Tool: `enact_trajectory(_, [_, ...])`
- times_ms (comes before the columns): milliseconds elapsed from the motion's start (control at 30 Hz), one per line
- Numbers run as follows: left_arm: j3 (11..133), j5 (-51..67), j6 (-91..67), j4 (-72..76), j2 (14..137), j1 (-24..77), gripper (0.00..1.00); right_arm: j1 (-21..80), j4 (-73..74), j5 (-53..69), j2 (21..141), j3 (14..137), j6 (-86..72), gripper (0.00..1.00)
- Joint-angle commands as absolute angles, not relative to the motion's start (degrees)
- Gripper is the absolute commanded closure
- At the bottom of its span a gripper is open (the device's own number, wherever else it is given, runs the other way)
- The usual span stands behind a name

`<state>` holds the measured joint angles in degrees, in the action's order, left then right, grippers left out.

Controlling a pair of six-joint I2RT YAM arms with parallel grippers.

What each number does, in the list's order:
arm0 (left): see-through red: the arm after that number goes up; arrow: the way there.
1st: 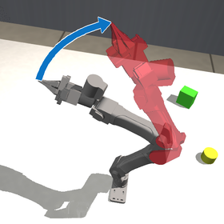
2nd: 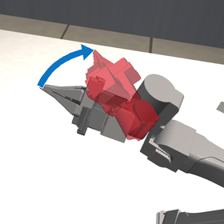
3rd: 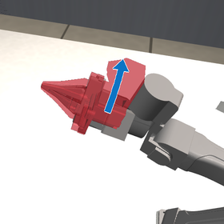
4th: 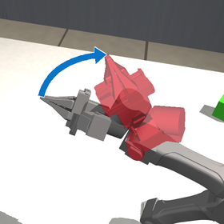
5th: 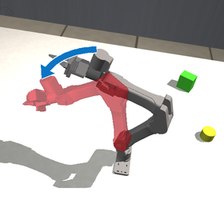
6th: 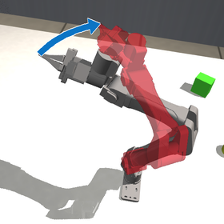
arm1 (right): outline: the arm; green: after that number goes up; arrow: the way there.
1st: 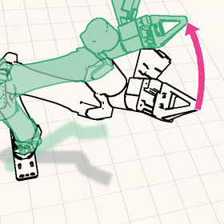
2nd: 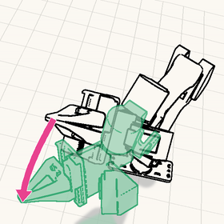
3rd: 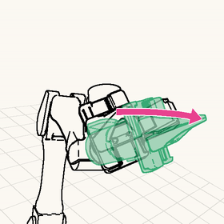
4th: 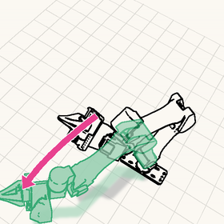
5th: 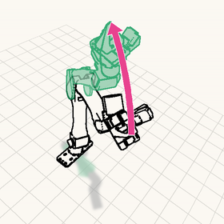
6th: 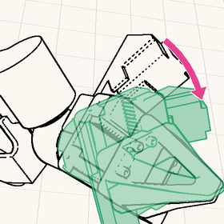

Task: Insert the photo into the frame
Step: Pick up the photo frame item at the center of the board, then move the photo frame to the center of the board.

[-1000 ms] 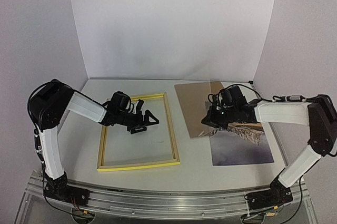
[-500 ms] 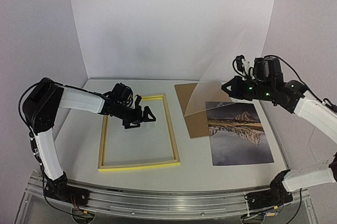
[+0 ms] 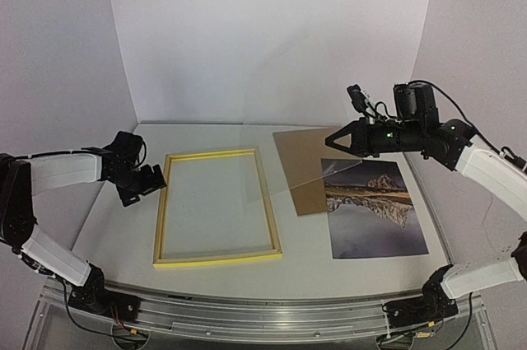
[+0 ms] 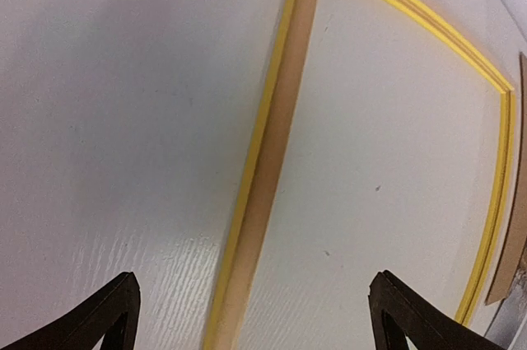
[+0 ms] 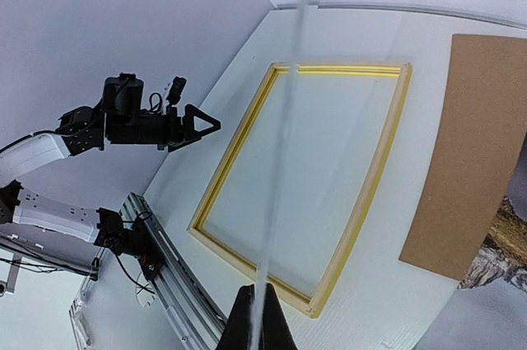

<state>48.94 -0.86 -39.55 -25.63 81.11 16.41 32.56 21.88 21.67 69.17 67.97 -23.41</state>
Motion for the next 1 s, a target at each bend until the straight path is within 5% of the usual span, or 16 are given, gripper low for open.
enact_trajectory(0, [43.7,2.9,-39.7,-23.1,80.0,16.0,0.08,32.8,15.9,31.4,73.2,71.3,-23.5,1.0])
enact_trajectory(533, [33.2,10.6,-42.6,-10.9,81.8,16.5,0.62,33.5,9.4,34.0,76.5,66.9,-28.0,1.0])
enact_trajectory(967, [34.0,6.5,-51.8,-11.6,83.6,27.4,0.73,34.1,6.9,34.3,79.6,66.4,-29.9,1.0])
